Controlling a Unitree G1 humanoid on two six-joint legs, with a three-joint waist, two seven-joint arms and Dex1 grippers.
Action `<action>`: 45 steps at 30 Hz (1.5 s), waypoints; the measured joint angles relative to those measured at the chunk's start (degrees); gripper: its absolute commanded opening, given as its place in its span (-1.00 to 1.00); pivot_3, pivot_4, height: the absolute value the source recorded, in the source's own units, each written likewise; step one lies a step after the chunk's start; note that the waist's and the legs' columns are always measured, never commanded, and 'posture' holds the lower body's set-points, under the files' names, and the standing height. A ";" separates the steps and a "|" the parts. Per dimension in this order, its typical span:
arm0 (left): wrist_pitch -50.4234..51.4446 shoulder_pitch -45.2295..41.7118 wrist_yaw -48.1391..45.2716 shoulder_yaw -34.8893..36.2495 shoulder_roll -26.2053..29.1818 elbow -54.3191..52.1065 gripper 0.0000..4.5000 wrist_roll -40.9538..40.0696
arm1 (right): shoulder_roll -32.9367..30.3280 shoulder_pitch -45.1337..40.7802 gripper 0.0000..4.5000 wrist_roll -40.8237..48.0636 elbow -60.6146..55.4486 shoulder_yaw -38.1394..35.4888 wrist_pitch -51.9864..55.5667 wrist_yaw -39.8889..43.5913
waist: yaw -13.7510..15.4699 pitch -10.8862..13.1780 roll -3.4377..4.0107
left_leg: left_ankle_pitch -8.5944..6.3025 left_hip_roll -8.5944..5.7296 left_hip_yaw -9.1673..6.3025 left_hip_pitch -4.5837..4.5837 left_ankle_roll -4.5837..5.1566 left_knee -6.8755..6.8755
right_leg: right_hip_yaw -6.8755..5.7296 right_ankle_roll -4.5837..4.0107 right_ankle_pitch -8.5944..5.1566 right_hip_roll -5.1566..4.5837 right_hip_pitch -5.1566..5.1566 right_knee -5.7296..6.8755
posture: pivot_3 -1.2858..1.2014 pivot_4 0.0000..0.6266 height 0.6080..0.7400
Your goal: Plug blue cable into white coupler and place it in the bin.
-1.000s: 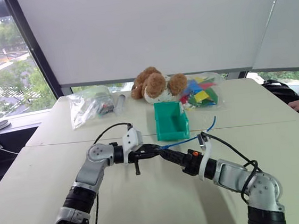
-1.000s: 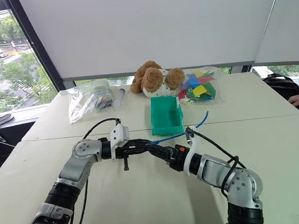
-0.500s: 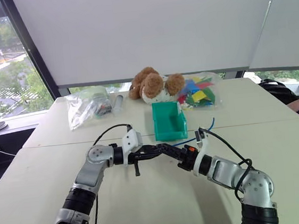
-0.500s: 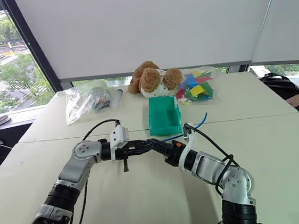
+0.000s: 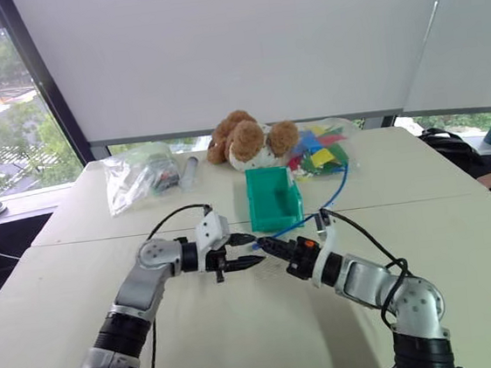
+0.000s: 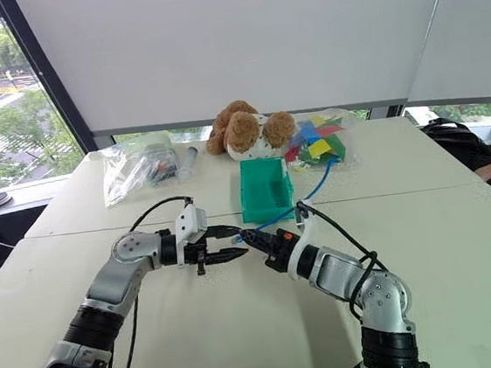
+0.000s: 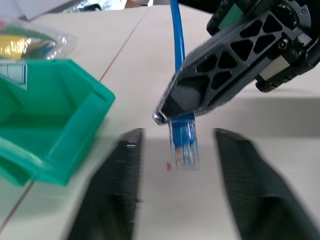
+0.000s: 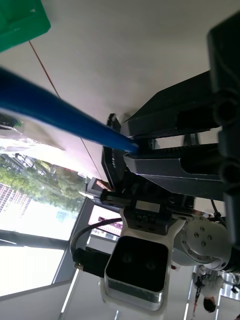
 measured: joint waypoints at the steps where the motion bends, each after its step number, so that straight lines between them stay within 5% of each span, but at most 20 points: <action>1: 1.30 0.33 -0.16 0.83 1.45 -0.80 0.92 -0.43 | -0.86 -0.62 -1.00 0.12 -0.08 0.10 -0.04 0.09 | -0.02 0.00 0.00 | 0.00 0.00 0.00 0.00 0.00 0.00 | 0.00 0.00 0.00 0.00 -0.01 0.00 | 0.03 -0.52 1.00; 7: 4.43 2.10 1.18 6.62 9.01 -2.44 0.98 -1.46 | -9.42 -2.70 -1.00 -1.94 -2.11 5.24 -1.36 4.81 | 0.10 0.01 0.01 | 0.00 0.00 0.01 -0.01 0.00 -0.02 | 0.00 0.00 -0.01 -0.01 -0.02 -0.04 | 0.03 -0.52 1.00; 14: 3.52 6.18 3.82 13.61 15.93 2.06 0.98 -1.39 | -22.55 -3.50 -1.00 -15.31 -6.27 20.65 -11.14 19.40 | 0.09 0.02 0.01 | 0.00 0.01 0.03 -0.01 0.01 -0.05 | 0.00 0.02 -0.03 0.00 -0.05 -0.05 | 0.03 -0.52 1.00; 24: -7.01 5.13 4.89 12.27 11.86 18.17 0.98 2.41 | -22.52 -5.67 -1.00 -20.59 -5.48 24.16 -16.25 25.96 | 0.48 0.02 -0.04 | 0.00 -0.05 0.04 -0.03 0.00 -0.03 | -0.02 0.01 -0.02 -0.12 -0.03 -0.06 | 0.03 -0.52 1.00; 36: -11.20 4.21 10.63 10.01 3.31 24.39 0.98 5.53 | -22.51 -4.50 -1.00 -21.55 -5.59 23.65 -16.13 25.15 | 0.32 0.02 -0.05 | 0.00 -0.03 0.05 -0.04 0.00 -0.03 | -0.02 0.02 -0.01 -0.14 -0.06 -0.04 | 0.03 -0.52 1.00; 39: -12.56 4.16 12.92 9.99 1.67 24.86 0.60 6.41 | -22.48 -4.48 -1.00 -21.58 -5.81 23.53 -16.13 24.66 | 0.42 0.02 -0.05 | 0.00 -0.04 0.05 -0.04 0.00 -0.03 | -0.03 0.02 -0.01 -0.16 -0.05 -0.04 | 0.03 -0.52 1.00; 45: -13.79 4.46 14.30 9.92 -0.69 24.90 -0.81 6.79 | -22.52 -4.48 -1.00 -21.68 -6.66 23.44 -16.12 24.07 | 0.41 0.00 -0.06 | 0.00 -0.05 0.05 -0.03 0.00 -0.01 | -0.03 0.02 0.00 -0.19 -0.04 -0.03 | 0.03 -0.52 1.00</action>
